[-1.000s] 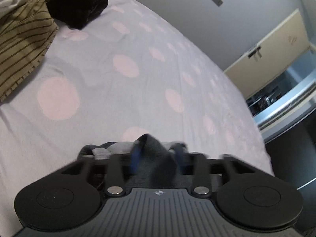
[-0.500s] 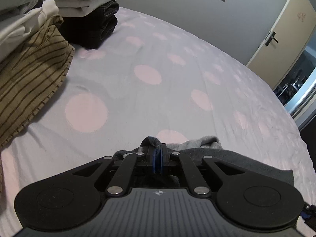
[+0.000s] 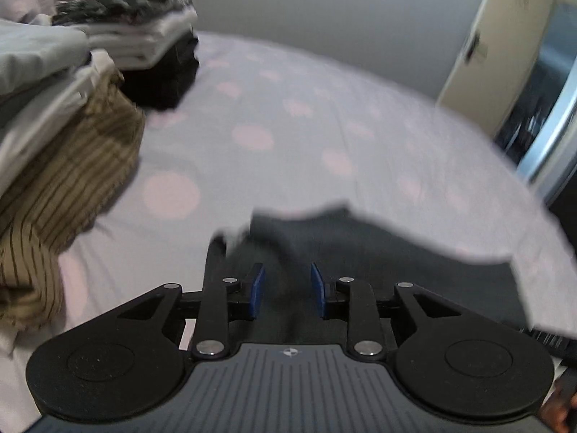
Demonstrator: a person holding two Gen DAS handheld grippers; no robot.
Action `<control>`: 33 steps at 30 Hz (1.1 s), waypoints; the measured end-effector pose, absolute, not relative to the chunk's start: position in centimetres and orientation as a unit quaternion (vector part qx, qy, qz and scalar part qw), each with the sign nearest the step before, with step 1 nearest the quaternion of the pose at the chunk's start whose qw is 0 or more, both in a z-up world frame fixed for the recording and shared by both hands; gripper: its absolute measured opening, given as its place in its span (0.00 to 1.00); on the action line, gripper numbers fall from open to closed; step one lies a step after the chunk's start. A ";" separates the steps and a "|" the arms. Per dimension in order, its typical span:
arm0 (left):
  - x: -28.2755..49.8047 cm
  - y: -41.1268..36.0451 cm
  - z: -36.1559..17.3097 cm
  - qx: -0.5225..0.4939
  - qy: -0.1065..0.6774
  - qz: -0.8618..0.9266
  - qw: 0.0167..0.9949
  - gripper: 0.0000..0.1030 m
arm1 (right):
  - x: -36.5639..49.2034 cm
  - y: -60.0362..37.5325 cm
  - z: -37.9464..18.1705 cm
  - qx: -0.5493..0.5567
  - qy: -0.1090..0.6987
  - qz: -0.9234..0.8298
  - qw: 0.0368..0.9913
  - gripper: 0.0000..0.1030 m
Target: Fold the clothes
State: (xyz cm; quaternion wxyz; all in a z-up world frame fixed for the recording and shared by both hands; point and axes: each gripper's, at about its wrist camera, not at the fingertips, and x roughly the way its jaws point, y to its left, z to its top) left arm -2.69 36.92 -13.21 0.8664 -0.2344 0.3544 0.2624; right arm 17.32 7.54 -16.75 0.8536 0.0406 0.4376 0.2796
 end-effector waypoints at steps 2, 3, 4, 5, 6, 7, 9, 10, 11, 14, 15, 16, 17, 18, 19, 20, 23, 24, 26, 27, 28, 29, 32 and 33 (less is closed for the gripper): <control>-2.0 37.2 -14.6 -0.240 0.398 0.269 0.844 0.27 | 17.1 8.2 -17.1 0.006 0.455 0.279 0.846 0.36; -1.8 37.5 -15.4 -0.247 0.419 0.273 0.830 0.24 | 17.0 8.6 -17.4 -0.017 0.466 0.278 0.840 0.36; -1.5 37.9 -16.2 -0.254 0.440 0.278 0.815 0.21 | 16.8 9.0 -17.5 -0.036 0.472 0.278 0.836 0.37; -1.4 38.3 -16.8 -0.263 0.453 0.282 0.804 0.19 | 16.6 9.3 -17.6 -0.052 0.473 0.278 0.834 0.37; -1.5 38.7 -17.0 -0.274 0.453 0.285 0.799 0.13 | 16.4 9.5 -17.6 -0.066 0.473 0.279 0.833 0.38; -1.7 39.1 -17.2 -0.285 0.452 0.288 0.795 0.11 | 16.3 9.8 -17.7 -0.079 0.473 0.279 0.832 0.38; -1.9 39.3 -17.1 -0.292 0.448 0.290 0.794 0.11 | 16.2 10.1 -17.9 -0.099 0.473 0.279 0.830 0.38; -2.1 39.3 -16.9 -0.290 0.444 0.290 0.796 0.11 | 16.2 10.1 -17.9 -0.101 0.473 0.279 0.830 0.38; -2.4 39.2 -16.6 -0.290 0.434 0.287 0.803 0.11 | 16.4 9.7 -17.7 -0.087 0.471 0.283 0.831 0.40; -3.8 39.0 -15.1 -0.308 0.377 0.265 0.832 0.16 | 17.0 8.0 -16.8 -0.021 0.462 0.298 0.835 0.40; -4.3 39.2 -14.8 -0.323 0.352 0.255 0.841 0.22 | 17.2 7.2 -16.3 0.006 0.453 0.307 0.837 0.40; -4.7 39.4 -14.4 -0.338 0.327 0.244 0.848 0.24 | 17.5 6.5 -15.8 0.021 0.446 0.310 0.839 0.40; -5.2 39.6 -14.0 -0.352 0.301 0.234 0.855 0.25 | 17.8 6.0 -15.4 0.029 0.442 0.309 0.842 0.41; -5.6 39.8 -13.7 -0.361 0.281 0.227 0.860 0.26 | 18.1 5.4 -14.9 0.037 0.438 0.308 0.844 0.41; -5.6 40.0 -13.6 -0.359 0.273 0.231 0.862 0.27 | 18.6 5.0 -14.6 0.039 0.439 0.307 0.843 0.41; -5.4 40.1 -13.6 -0.358 0.271 0.238 0.861 0.27 | 19.4 4.6 -14.4 0.041 0.445 0.306 0.841 0.41; -5.1 40.4 -13.9 -0.353 0.275 0.248 0.859 0.27 | 21.8 3.5 -13.9 0.040 0.451 0.298 0.840 0.44; -5.0 40.4 -14.0 -0.350 0.277 0.250 0.859 0.27 | 22.6 3.1 -13.9 0.035 0.451 0.289 0.843 0.46; -4.8 40.4 -14.1 -0.346 0.282 0.255 0.858 0.27 | 24.5 1.9 -14.6 0.053 0.468 0.271 0.839 0.46; -4.7 40.5 -14.2 -0.343 0.284 0.257 0.858 0.27 | 25.3 1.3 -15.4 0.079 0.483 0.265 0.831 0.45; -4.5 40.5 -14.3 -0.341 0.286 0.260 0.857 0.27 | 25.8 0.8 -16.1 0.103 0.496 0.257 0.823 0.45; -4.4 40.5 -14.3 -0.339 0.288 0.262 0.857 0.27 | 26.3 0.4 -16.8 0.125 0.508 0.248 0.816 0.45; -4.1 40.6 -14.6 -0.331 0.295 0.269 0.855 0.30 | 26.7 0.7 -17.6 0.131 0.518 0.230 0.813 0.45; -3.9 40.7 -14.7 -0.329 0.297 0.271 0.854 0.31 | 26.8 0.9 -17.8 0.129 0.521 0.225 0.813 0.45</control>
